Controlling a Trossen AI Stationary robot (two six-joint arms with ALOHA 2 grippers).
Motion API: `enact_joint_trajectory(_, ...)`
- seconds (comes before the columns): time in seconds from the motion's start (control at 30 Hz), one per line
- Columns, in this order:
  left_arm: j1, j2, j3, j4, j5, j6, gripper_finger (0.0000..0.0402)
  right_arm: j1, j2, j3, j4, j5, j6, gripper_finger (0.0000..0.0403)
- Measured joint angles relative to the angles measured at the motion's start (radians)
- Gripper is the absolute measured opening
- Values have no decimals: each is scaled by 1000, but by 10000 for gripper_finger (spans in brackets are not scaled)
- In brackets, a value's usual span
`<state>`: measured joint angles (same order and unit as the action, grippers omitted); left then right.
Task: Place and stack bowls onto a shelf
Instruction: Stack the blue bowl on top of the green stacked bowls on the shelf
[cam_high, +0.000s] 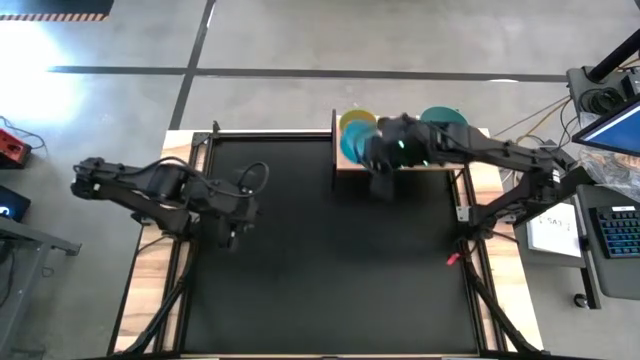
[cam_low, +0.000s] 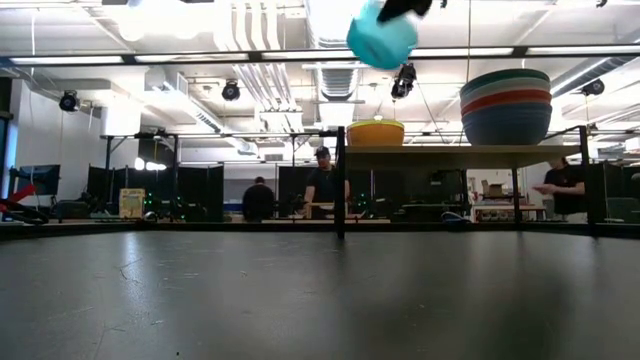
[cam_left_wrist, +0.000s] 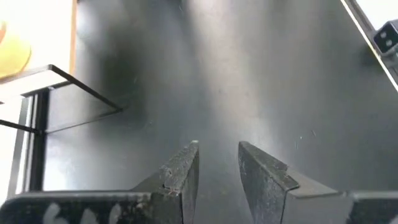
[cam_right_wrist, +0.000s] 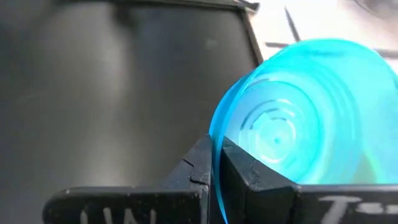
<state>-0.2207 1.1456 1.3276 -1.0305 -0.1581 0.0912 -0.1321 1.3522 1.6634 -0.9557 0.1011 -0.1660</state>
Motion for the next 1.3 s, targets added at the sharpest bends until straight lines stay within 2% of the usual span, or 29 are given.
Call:
enact_joint_trajectory(0.23,0,-177,-280,237,0,-5,95,-198,75,-69,140,38,-19,8)
enact_joint_trajectory(0.43,0,-262,-394,313,0,-35,95,-291,153,-69,209,67,-40,8)
enact_joint_trajectory(0.73,0,-304,-416,313,2,-75,95,-332,226,-64,203,83,-30,8)
enact_joint_trajectory(0.9,0,-315,-412,313,3,-75,95,-331,224,-63,181,83,-39,9)
enact_joint_trajectory(1.1,0,-327,-411,312,3,-57,95,-333,210,-62,78,83,-17,9)
enact_joint_trajectory(1.3,0,-329,-410,313,-19,-48,95,-331,209,-62,76,83,-35,12)
